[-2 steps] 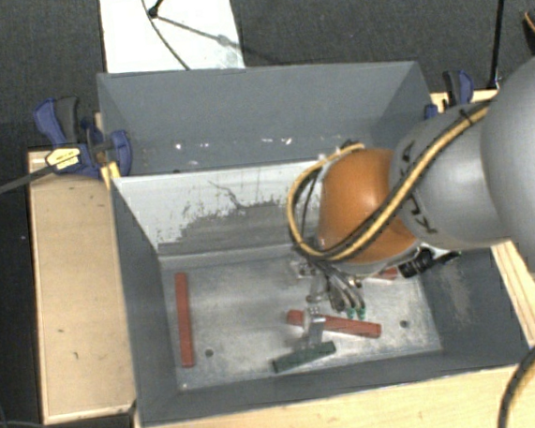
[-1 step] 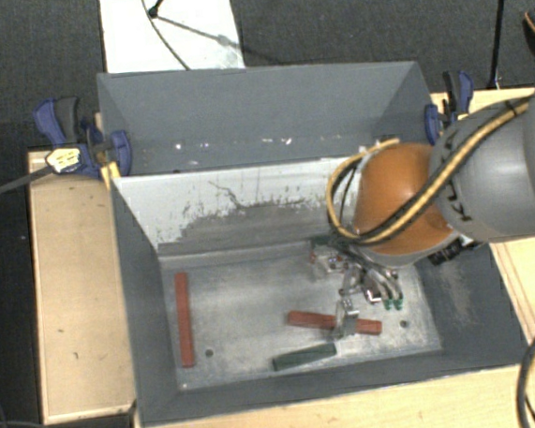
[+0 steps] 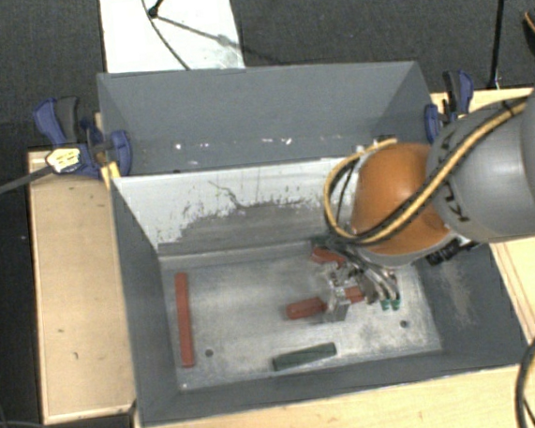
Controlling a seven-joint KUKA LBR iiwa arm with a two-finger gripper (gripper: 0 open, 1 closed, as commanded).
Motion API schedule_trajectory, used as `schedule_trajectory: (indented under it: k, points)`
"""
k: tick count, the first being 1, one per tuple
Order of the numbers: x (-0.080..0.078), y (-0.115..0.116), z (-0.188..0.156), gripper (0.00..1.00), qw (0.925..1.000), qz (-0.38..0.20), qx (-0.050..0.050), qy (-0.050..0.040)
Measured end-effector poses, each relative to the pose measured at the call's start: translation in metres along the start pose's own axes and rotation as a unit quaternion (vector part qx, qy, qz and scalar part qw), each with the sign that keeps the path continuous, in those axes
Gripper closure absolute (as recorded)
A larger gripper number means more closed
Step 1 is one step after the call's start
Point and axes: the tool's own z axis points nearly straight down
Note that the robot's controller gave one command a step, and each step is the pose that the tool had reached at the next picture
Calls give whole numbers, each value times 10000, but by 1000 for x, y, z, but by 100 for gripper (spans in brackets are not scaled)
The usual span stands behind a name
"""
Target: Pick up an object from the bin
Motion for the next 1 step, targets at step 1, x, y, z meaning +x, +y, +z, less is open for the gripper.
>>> schedule_trajectory:
  k: [1]
  points:
    - [7, 2, -153, 100, 10000, 64, 2, -56]
